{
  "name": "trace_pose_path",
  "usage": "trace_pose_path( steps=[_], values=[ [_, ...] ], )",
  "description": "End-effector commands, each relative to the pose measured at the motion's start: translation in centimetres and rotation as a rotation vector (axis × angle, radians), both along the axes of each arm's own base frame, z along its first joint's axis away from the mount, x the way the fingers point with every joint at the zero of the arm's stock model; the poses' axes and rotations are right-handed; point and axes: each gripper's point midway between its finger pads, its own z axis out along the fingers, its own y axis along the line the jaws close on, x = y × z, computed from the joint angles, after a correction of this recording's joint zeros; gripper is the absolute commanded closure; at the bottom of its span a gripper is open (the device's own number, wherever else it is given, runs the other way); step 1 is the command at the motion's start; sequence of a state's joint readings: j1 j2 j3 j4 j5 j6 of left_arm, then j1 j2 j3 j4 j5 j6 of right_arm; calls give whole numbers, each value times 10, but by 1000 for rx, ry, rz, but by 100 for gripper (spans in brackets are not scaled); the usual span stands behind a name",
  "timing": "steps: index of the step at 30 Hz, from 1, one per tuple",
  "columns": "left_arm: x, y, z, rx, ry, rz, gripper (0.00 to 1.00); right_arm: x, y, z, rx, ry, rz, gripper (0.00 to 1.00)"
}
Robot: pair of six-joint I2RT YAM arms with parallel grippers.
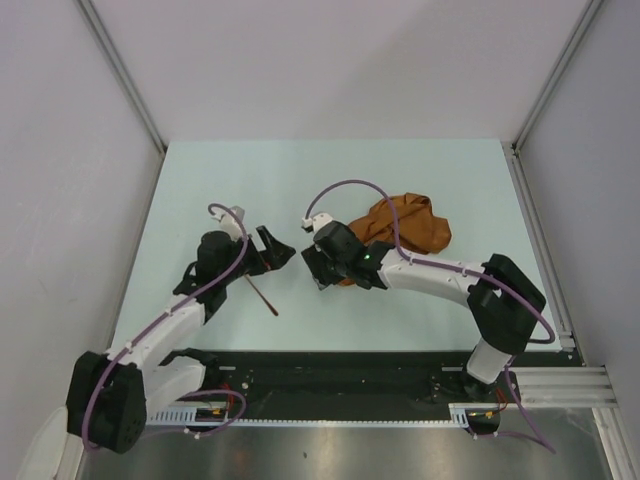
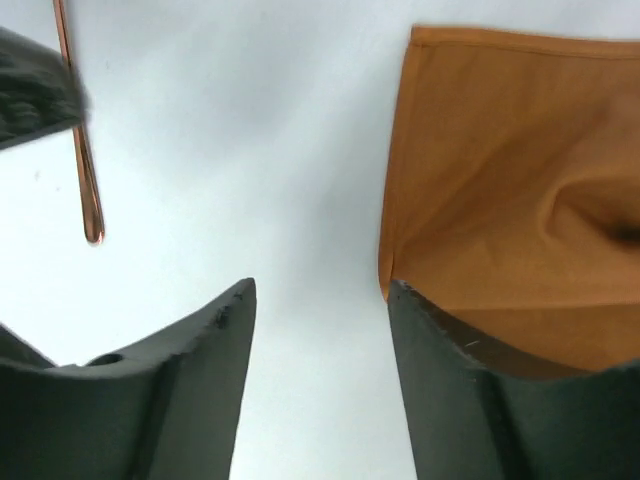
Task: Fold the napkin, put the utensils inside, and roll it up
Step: Flatten the napkin out
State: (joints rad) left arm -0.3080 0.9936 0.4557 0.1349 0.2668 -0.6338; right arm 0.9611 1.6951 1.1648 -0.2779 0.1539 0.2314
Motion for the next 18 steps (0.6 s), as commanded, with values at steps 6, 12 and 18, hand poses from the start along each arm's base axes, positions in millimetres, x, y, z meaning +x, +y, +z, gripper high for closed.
trace_pose_path(
  steps=[6,12,18],
  values=[
    [14,-46,-33,92,63,-104,9,24,-81,42,174,40,-209,32],
    [42,-64,-59,201,103,-100,26,28,-136,42,272,83,-356,32],
    [70,-75,-84,253,156,-99,35,25,-156,47,332,82,-394,32]
  ],
)
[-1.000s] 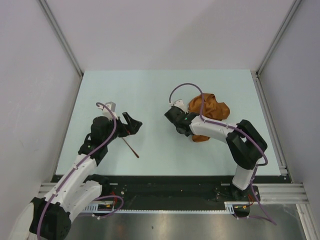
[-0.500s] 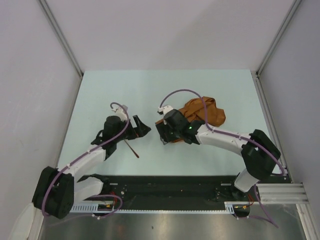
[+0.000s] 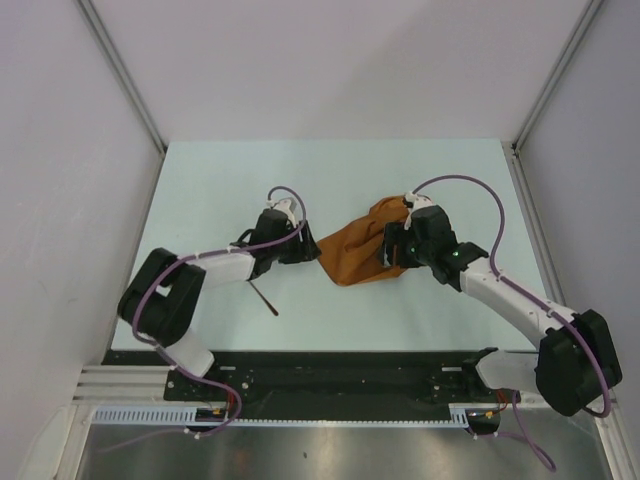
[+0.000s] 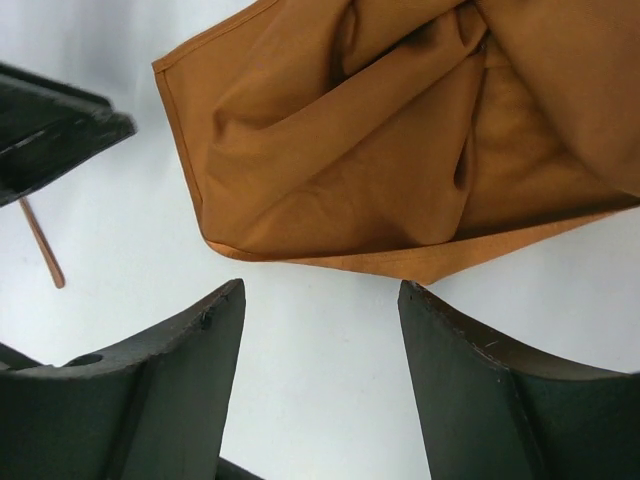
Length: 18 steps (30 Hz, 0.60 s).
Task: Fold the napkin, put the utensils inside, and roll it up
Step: Flatten the napkin out
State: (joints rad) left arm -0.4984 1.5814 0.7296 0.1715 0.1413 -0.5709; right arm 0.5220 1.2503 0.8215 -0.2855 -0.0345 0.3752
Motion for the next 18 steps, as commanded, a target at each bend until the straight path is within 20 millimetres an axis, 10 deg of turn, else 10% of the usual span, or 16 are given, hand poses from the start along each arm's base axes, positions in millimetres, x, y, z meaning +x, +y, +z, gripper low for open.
trace_pose_path(
  steps=[1,18],
  values=[
    [34,-7,-1,60,-48,17,37,-2,-1,17,89,-18,1,32],
    [48,-17,-33,168,49,12,53,0,-21,12,111,-3,-38,31]
  ],
)
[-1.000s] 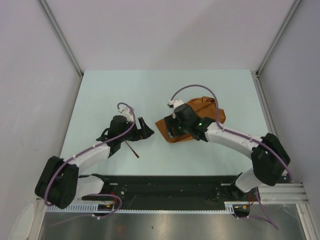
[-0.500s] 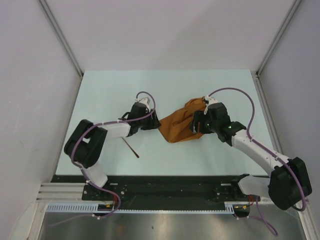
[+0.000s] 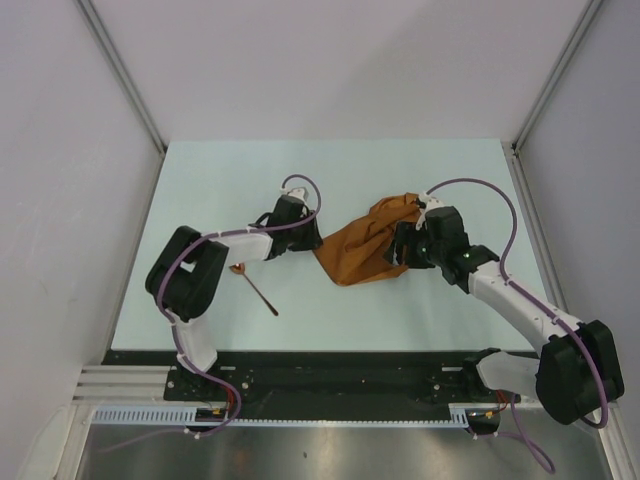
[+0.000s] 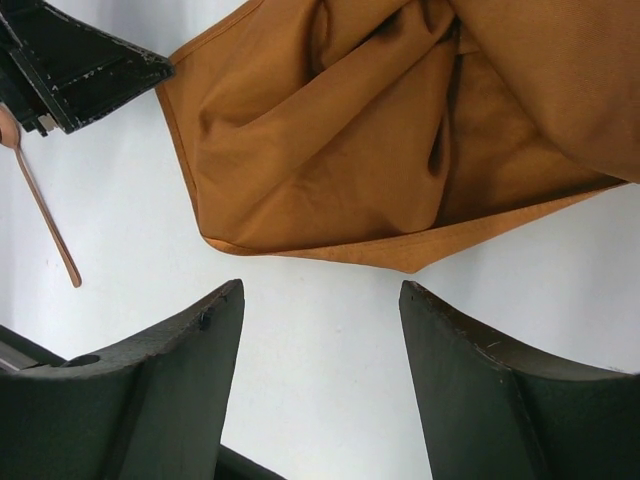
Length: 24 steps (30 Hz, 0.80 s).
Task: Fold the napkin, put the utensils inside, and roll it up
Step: Flatten the napkin out
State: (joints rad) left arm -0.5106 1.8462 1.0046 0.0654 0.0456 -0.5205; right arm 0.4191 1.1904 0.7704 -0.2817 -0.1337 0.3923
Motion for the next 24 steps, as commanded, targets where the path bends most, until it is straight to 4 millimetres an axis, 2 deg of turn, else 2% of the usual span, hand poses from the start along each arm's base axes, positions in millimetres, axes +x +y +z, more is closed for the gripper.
trace_pose_path(
  steps=[1,6,11,16,19,23,24],
  values=[
    [-8,-4,-8,40,24,-17,52,2,0,10,39,-30,3,31],
    [-16,-6,-16,85,60,-31,50,6,-2,11,47,-28,-5,31],
    [-21,4,-28,195,71,3,51,7,-5,10,47,-25,-15,31],
    [-33,13,-52,313,122,5,64,6,-7,8,54,-18,-22,30],
    [-35,14,-53,355,110,4,74,7,-8,9,59,-24,-26,30],
    [-38,15,-56,416,120,-9,80,8,-9,11,65,-28,-30,30],
    [-38,15,-56,429,112,-16,86,8,-9,11,65,-28,-30,30]
  ],
)
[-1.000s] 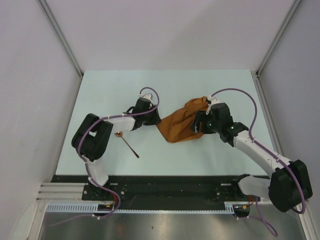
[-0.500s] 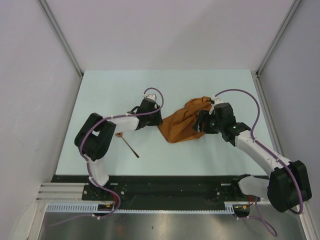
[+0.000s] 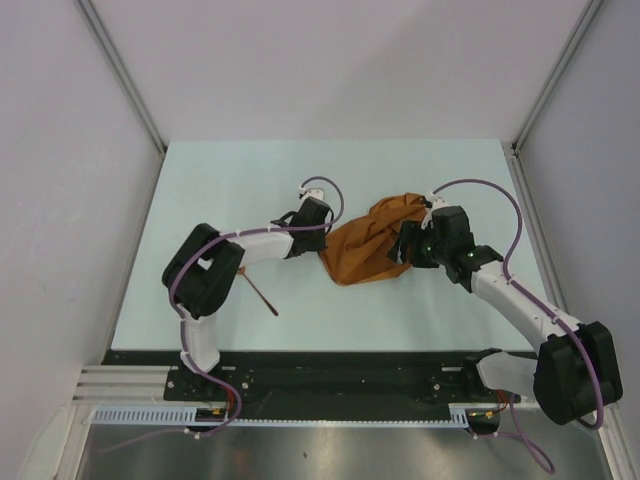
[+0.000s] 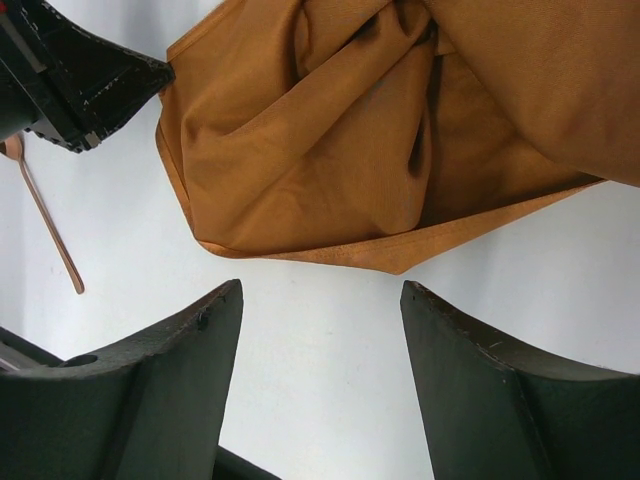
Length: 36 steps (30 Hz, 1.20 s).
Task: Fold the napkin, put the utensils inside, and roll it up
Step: Flatten the napkin out
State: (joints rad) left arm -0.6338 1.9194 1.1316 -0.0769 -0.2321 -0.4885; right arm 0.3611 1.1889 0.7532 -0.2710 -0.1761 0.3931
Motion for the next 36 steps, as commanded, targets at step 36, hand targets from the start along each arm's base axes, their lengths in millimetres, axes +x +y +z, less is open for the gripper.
trace_pose_path(
  steps=[36],
  values=[
    [-30,70,68,-107,-61,31,100,144,-76,-45,-20,-11,-144,30]
  ],
)
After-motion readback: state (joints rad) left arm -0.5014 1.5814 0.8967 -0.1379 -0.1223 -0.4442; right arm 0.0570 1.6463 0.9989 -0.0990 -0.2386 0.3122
